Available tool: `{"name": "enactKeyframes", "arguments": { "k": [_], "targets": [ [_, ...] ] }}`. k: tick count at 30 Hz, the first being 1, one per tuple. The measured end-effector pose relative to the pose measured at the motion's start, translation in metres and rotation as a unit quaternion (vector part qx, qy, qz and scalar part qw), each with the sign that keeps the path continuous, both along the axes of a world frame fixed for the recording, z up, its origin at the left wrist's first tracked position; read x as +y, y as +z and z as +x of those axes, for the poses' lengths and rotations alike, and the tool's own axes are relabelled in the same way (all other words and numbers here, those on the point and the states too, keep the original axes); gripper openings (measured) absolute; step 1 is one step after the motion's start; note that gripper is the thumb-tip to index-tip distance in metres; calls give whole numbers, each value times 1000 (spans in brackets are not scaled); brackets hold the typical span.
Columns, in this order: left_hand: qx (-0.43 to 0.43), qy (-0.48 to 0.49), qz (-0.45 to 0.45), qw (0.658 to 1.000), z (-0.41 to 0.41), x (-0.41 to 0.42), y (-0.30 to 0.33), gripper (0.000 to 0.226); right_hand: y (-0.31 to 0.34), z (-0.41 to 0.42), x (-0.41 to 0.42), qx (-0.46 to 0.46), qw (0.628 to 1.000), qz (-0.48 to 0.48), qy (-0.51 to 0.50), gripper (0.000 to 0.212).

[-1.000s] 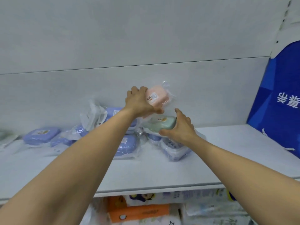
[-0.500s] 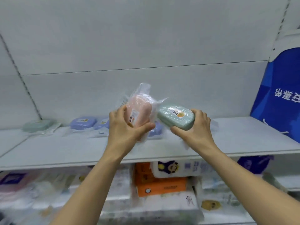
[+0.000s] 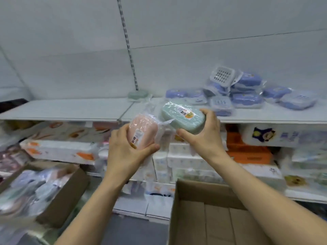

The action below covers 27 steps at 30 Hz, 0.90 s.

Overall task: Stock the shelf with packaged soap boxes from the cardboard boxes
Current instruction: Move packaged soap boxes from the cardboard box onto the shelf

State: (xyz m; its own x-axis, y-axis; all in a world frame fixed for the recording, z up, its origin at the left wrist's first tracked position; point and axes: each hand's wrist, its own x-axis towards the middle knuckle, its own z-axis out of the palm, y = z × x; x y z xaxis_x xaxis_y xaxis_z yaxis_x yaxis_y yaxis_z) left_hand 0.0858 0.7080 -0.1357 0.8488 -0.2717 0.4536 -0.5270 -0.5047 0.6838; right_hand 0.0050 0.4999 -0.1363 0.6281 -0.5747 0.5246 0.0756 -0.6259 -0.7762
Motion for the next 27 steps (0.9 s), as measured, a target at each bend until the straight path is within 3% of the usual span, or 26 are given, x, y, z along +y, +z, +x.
{"name": "enactKeyframes", "arguments": {
  "k": [12,17,21,27],
  "targets": [
    [57,153,21,986,91,214,-37,107,-25,143,202,59,989,-2,133,81],
    [96,194,27,976,168,297,-64,111,-47,236,280,94,979,1,179,85],
    [128,210,42,968,239,359,-78,98,-67,316,340,141,969,7,204,83],
    [220,238,38,945,323,455,-112,102,-100,406,424,227,946,7,231,80]
  ]
}}
